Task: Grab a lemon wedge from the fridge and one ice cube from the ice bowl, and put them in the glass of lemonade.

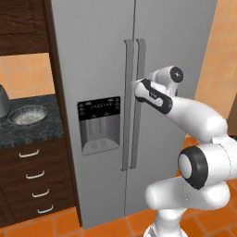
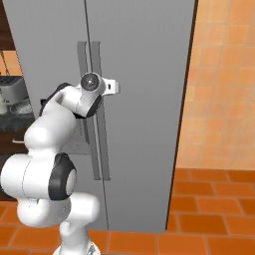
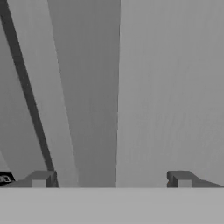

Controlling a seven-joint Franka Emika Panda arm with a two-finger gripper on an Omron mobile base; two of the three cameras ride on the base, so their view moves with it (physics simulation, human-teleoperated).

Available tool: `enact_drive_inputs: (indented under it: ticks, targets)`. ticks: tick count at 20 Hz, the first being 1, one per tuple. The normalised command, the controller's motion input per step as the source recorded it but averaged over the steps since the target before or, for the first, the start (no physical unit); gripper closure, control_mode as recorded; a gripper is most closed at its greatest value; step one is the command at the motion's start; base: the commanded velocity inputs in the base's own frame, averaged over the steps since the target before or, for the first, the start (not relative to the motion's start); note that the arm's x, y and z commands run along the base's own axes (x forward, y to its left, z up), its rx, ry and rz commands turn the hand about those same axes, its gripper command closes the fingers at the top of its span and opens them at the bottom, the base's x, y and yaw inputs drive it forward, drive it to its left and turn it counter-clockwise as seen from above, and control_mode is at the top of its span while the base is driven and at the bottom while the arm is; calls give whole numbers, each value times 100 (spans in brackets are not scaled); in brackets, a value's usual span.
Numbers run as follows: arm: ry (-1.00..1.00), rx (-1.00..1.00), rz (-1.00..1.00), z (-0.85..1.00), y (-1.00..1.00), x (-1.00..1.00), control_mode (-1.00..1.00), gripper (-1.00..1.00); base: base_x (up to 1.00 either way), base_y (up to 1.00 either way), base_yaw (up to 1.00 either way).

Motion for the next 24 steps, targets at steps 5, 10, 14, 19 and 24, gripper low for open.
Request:
enact_drive_inputs:
  ticks: [5,10,14,19,24]
  targets:
    - [0,0,4,-36,3,74,-100,-100,0,0,0]
    - [0,0,1,-36,0,69,-100,-100,0,0,0]
    - [0,0,1,-37,0,74,-100,-100,0,0,0]
    - [-2,0,0,-40,1,62,-100,100,0,0,0]
    - [7,0,0,0,-9,-17,-100,100,0,0,0]
